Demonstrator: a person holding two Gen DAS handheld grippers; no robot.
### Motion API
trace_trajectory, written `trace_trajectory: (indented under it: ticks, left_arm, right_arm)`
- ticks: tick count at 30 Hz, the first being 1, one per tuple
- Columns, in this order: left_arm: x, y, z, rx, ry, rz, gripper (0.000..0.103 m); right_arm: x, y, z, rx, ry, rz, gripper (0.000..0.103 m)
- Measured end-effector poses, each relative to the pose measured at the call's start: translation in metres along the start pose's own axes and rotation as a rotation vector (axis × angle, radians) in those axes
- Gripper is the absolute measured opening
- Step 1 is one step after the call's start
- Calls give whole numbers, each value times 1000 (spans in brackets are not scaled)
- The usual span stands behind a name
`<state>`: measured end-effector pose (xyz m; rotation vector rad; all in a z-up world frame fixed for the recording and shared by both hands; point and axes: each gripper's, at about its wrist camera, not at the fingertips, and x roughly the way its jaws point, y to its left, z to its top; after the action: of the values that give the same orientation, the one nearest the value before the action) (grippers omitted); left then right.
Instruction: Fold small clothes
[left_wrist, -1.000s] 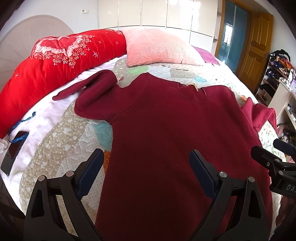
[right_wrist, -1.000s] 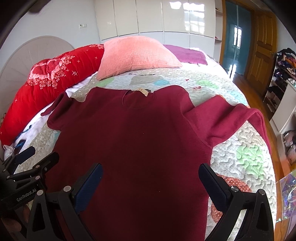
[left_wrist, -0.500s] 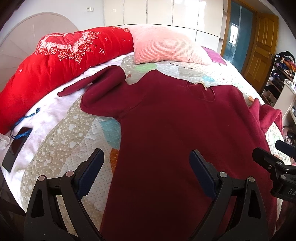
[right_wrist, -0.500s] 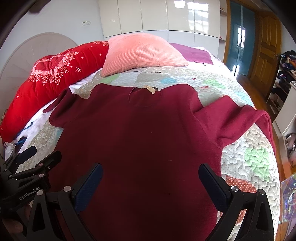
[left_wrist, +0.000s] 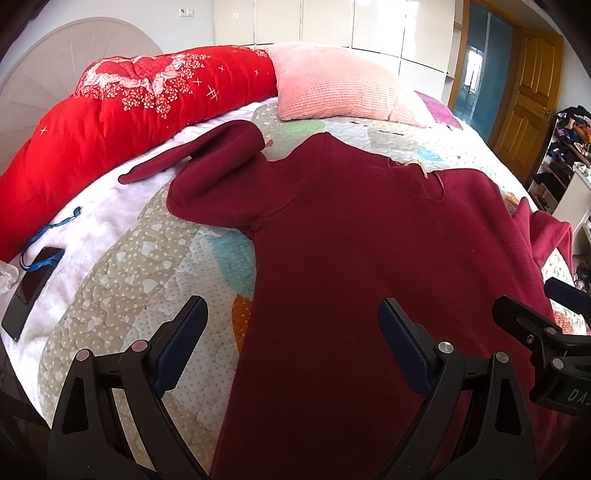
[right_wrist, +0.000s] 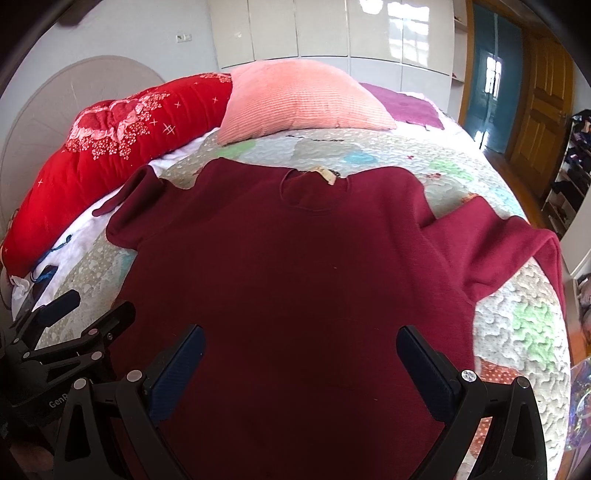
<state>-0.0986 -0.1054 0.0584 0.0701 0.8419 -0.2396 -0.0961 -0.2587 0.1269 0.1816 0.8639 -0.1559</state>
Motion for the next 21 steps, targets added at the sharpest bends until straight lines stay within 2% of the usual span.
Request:
trace_trajectory:
  ticks: [14, 19, 21]
  left_arm:
    - [17, 18, 7, -19, 18, 10, 93]
    - [26, 48, 19, -80, 36, 0, 93]
    - [29, 61, 25, -89, 40, 18, 93]
  right_arm:
    - [23, 15, 8, -13, 27, 18, 103]
    - [32, 25, 12, -26, 37, 35, 103]
    - [36, 30, 15, -36, 39, 45, 103]
